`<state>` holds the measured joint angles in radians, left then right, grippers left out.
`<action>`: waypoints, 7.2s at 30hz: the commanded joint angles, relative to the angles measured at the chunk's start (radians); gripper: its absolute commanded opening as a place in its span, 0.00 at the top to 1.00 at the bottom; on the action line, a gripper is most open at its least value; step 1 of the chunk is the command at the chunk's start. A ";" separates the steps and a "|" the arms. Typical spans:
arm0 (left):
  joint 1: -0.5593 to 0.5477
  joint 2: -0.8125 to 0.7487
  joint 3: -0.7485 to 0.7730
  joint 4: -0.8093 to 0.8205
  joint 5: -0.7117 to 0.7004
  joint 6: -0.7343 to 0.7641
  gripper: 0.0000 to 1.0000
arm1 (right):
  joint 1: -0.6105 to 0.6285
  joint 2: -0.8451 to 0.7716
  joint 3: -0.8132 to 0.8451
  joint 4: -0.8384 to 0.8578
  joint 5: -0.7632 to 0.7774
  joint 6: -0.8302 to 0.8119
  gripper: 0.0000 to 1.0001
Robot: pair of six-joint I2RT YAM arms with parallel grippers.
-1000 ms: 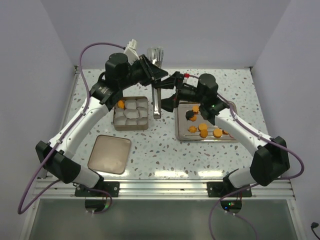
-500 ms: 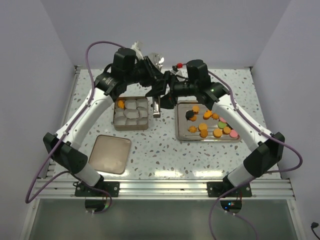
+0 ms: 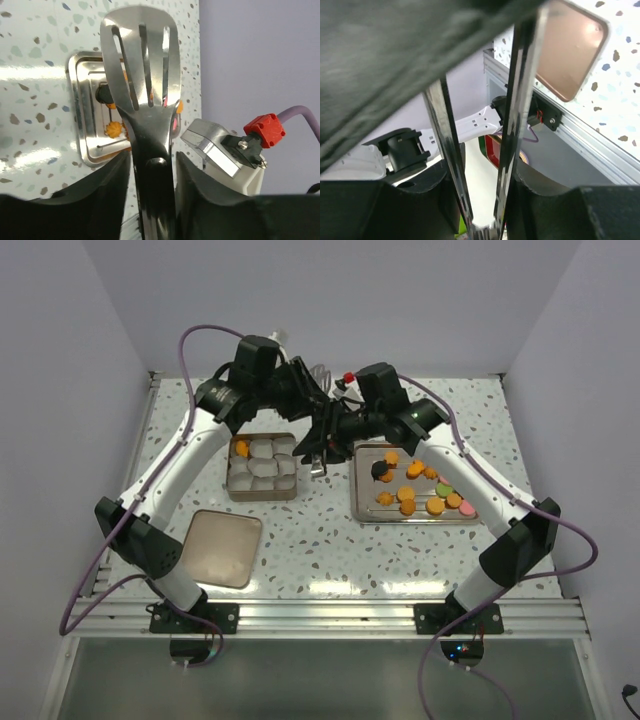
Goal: Pack the cookies
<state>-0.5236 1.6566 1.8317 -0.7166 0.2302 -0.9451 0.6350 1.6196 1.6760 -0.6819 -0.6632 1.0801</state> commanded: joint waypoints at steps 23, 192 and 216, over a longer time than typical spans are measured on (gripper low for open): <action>0.174 -0.198 -0.207 0.035 0.041 0.101 0.07 | -0.049 -0.027 0.053 -0.220 0.080 -0.109 0.67; 0.043 -1.598 -1.043 -0.215 -0.763 0.140 0.00 | 0.095 0.563 0.504 -0.235 0.105 -0.333 0.56; 0.045 -1.554 -1.065 -0.167 -0.707 0.186 0.00 | -0.265 0.074 0.036 -0.501 0.422 -0.601 0.57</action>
<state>-0.4744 0.0761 0.7773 -0.9382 -0.4931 -0.7845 0.4152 1.7489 1.7481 -1.1381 -0.3347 0.5465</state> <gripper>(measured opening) 0.997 0.432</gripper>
